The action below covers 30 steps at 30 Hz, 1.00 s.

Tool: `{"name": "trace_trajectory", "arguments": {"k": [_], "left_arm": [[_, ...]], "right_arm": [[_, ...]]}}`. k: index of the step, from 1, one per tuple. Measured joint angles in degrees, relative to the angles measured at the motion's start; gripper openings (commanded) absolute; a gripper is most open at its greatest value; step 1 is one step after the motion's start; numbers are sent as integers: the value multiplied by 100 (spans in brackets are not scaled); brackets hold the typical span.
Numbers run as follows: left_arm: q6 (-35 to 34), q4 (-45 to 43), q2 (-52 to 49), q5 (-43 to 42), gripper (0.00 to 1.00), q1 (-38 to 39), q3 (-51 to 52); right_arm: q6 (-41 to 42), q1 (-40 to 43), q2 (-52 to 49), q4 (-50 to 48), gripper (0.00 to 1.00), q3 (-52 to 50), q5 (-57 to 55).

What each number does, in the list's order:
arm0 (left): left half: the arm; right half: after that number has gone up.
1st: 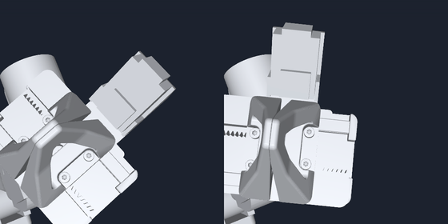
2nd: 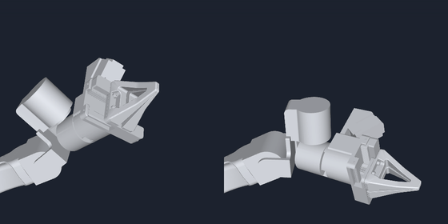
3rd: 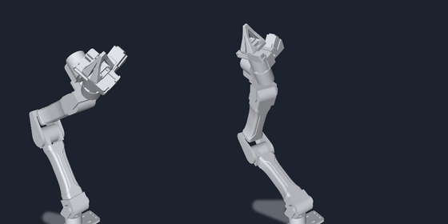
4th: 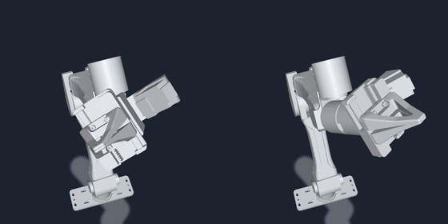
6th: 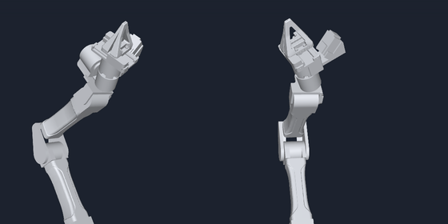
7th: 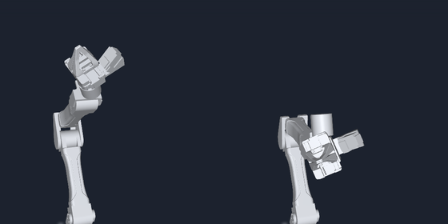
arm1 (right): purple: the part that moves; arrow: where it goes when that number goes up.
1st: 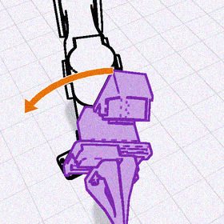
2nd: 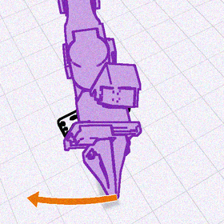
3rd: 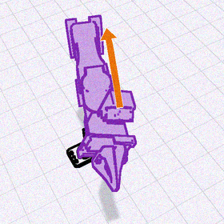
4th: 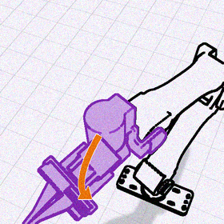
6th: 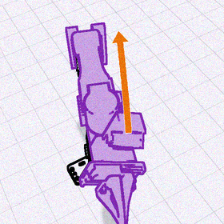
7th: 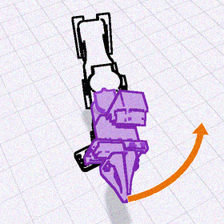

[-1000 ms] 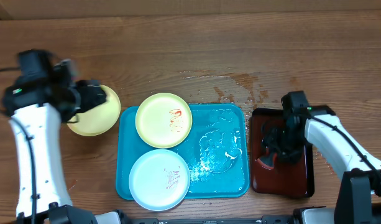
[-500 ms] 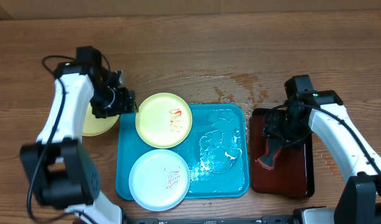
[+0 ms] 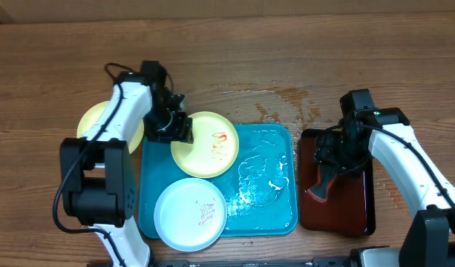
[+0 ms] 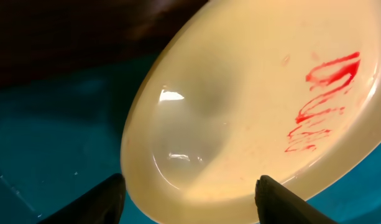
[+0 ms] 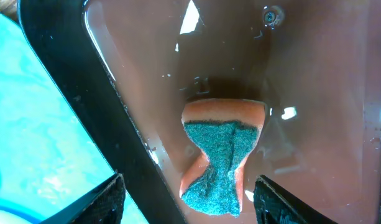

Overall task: Clean dirty plates on tray and stack at the side
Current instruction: 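Grip the top-left plate rim with the left gripper and drag it right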

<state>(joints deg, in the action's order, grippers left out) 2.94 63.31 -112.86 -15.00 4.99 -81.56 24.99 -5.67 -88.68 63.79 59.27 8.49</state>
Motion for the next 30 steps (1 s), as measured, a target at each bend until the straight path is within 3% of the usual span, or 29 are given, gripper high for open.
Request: {"name": "trace_trajectory", "arguments": {"k": [4, 8, 18, 20, 23, 26, 28, 30], "left_arm": [[-103, -63, -20, 22, 59, 11, 0], [-149, -68, -44, 114, 67, -26, 0], [-304, -330, -55, 328, 67, -26, 223], [-321, -546, -55, 323, 59, -26, 387], [-393, -800, -59, 315, 22, -26, 667], [-481, -1008, -50, 166, 6, -26, 822], [-542, -1086, -46, 94, 4, -26, 855], [-581, -1095, 4, 11, 4, -26, 870]], "right_arm": [[-20, 0, 0, 17, 68, 0, 2], [-52, 0, 0, 24, 68, 0, 2], [-83, 0, 0, 74, 68, 0, -2], [-85, 0, 0, 79, 68, 0, 0], [-81, 0, 0, 107, 68, 0, 0], [-85, 2, 0, 122, 66, 0, 2], [-87, 0, 0, 131, 58, 0, 0], [-105, 0, 0, 144, 40, 0, 4]]}}
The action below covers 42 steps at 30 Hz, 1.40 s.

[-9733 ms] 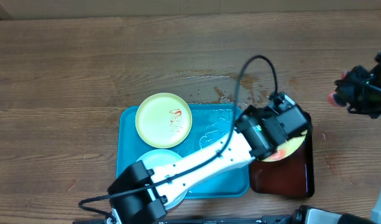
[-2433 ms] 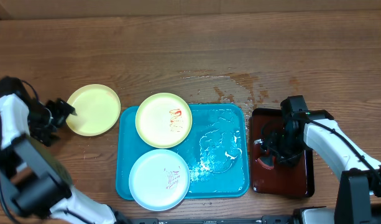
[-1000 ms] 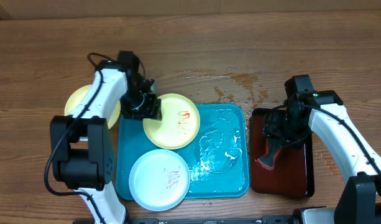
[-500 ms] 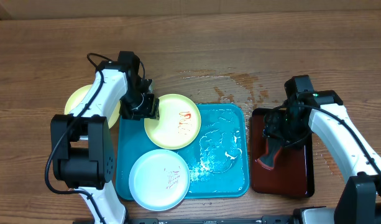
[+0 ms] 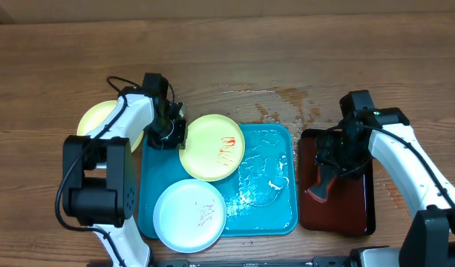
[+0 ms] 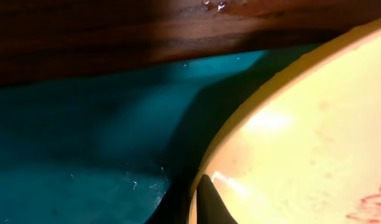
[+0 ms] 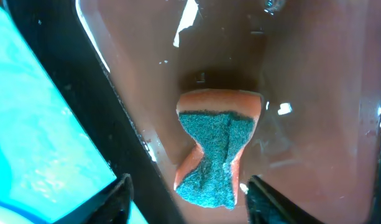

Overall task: Clean dirty plates on tray and stack at the side
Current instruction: 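Grip the top-left plate rim with the left gripper and drag it right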

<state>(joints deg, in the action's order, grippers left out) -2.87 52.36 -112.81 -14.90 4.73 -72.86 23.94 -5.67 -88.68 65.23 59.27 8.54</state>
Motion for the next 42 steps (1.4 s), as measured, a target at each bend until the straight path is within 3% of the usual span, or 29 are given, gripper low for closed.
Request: {"name": "trace_trajectory", "arguments": {"k": [1, 4, 7, 8, 9, 11, 14, 27, 29, 32, 33, 42], "left_arm": [[-20, -24, 9, -26, 4, 0, 13], [-74, -46, 11, -74, 4, 0, 20], [-146, -50, 9, -103, 4, 0, 20], [-151, -52, 9, -103, 4, 2, 20], [-155, -52, 9, -105, 4, 2, 20], [-170, -50, 9, -107, 4, 2, 20], [-173, -48, 9, -120, 4, 2, 20], [-192, -48, 9, -125, 4, 2, 20], [-192, -50, 9, -125, 4, 2, 20], [-195, -50, 9, -125, 4, 2, 22], [-195, -50, 9, -125, 4, 2, 22], [-212, -50, 9, -127, 4, 2, 24]], "right_arm": [[-42, 0, 0, 13, 29, 0, -7], [-17, 0, 0, 48, 15, 0, -35], [-13, 0, 0, 59, 9, 0, -133], [22, 0, 0, 59, 21, 0, -188], [83, 0, 0, 63, 40, 0, -278], [190, 0, 0, 144, 45, -2, -426], [286, 0, 0, 227, 60, -50, -544], [560, 0, 0, -437, 56, -1038, -291], [577, 0, 0, -734, 43, -1231, -155], [621, 0, 0, -1132, 9, -1427, 2], [595, 0, 0, -1228, 4, -1469, 37], [605, 0, 0, -1338, 4, -1558, 160]]}}
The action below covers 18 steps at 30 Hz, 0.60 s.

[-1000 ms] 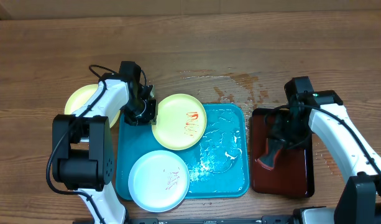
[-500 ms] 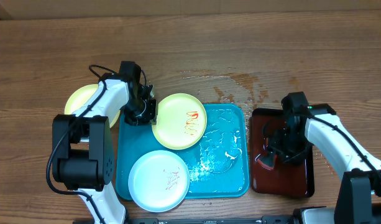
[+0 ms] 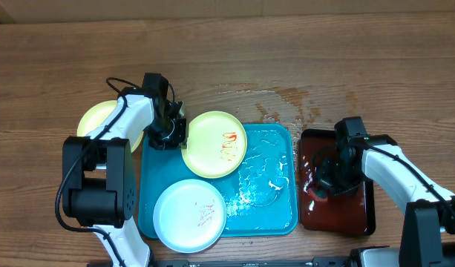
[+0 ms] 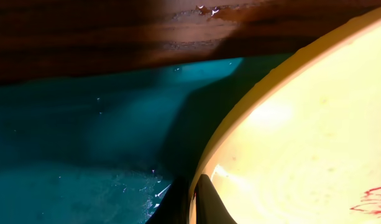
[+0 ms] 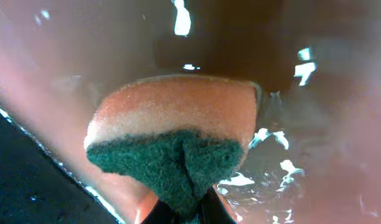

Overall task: Clean dirty plates on tray and stack at the side
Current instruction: 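Grip the top-left plate rim with the left gripper and drag it right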

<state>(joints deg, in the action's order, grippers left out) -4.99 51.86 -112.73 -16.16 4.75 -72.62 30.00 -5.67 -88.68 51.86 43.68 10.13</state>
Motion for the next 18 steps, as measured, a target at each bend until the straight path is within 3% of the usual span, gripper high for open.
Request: {"name": "trace_trajectory", "arguments": {"k": [7, 11, 18], "left_arm": [[-33, 20, 0, -2, 4, 0, 0], [-66, 42, 0, -4, 4, 0, 0], [-479, 363, 0, 271, 4, 0, 0]], "right_arm": [[-90, 0, -26, 1340, 4, 1084, -516], [-136, 0, -24, 1388, 4, 1788, -608], [-151, 0, -26, 1058, 4, 1292, -544]]}}
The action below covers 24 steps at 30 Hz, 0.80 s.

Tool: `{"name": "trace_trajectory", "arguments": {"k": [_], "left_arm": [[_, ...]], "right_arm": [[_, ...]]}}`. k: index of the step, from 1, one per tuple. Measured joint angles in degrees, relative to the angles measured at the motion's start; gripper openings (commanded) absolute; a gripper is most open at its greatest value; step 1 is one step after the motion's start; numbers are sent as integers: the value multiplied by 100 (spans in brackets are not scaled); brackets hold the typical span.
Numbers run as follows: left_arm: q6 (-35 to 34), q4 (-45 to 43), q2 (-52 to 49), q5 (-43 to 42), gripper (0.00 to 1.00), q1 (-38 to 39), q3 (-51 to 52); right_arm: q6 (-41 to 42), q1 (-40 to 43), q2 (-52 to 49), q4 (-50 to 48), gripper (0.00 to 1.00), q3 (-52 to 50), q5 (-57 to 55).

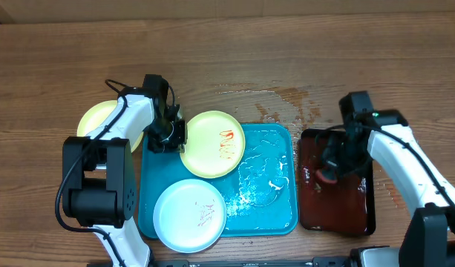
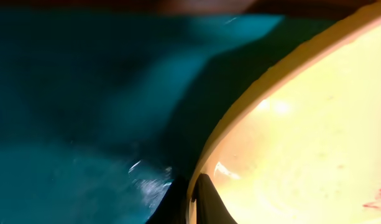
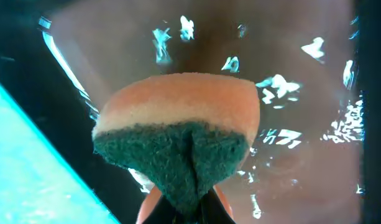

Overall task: Clean dirty plates on tray and stack at the side
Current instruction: 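Grip the top-left plate rim with the left gripper and drag it right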

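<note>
A yellow plate (image 1: pixel 212 144) smeared with red lies tilted on the blue tray (image 1: pixel 279 215); my left gripper (image 1: pixel 170 133) is shut on its left rim (image 2: pixel 252 93). A white plate (image 1: pixel 190 215) with faint red marks lies at the tray's front left. Another yellow plate (image 1: pixel 93 119) rests on the table left of the tray, partly under my left arm. My right gripper (image 1: pixel 332 172) is shut on an orange sponge (image 3: pixel 178 118) with a green scouring side, held just above the water in the dark red basin (image 1: pixel 361 215).
Water is spilled on the wood (image 1: pixel 286 100) behind the tray and basin. Foam and water streak the tray's right half (image 1: pixel 264 174). The basin's black rim (image 3: pixel 66 93) runs beside the tray edge.
My right gripper has lifted the sponge from low in the basin water to just above it, nearer the basin's left rim. The left gripper still pinches the yellow plate's rim.
First my left gripper stood open around the yellow plate's rim and my right hung open over the sponge lying in the basin. Then the left was shut on the rim. Later the right was shut on the sponge in the water, and now holds it raised.
</note>
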<state>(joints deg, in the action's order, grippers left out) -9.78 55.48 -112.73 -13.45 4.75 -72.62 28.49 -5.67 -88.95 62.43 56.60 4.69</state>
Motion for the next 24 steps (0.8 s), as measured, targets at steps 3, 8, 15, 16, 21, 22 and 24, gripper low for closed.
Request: {"name": "trace_trajectory", "arguments": {"k": [3, 8, 15, 16, 21, 22, 24], "left_arm": [[-363, 214, 13, 319, 4, 4, 0], [-791, 494, 35, 782, 4, 15, -50], [-984, 896, -4, 1252, 4, 15, -581], [-986, 951, -22, 1294, 4, 17, -706], [-975, 1123, -46, 1484, 4, 219, -1434], [-960, 1137, -46, 1508, 4, 297, -1554], [-925, 1137, -46, 1543, 4, 492, -1735]], "right_arm": [[46, 0, 0, -256, 4, -431, 105], [348, 0, -7, -732, 4, -933, 190], [603, 0, -7, -1060, 4, -1139, 243], [610, 0, -7, -1075, 4, -1141, 247], [599, 0, -7, -1147, 4, -1141, 256], [581, 0, -7, -1145, 4, -1141, 256], [549, 0, -7, -1132, 4, -1139, 232]]}}
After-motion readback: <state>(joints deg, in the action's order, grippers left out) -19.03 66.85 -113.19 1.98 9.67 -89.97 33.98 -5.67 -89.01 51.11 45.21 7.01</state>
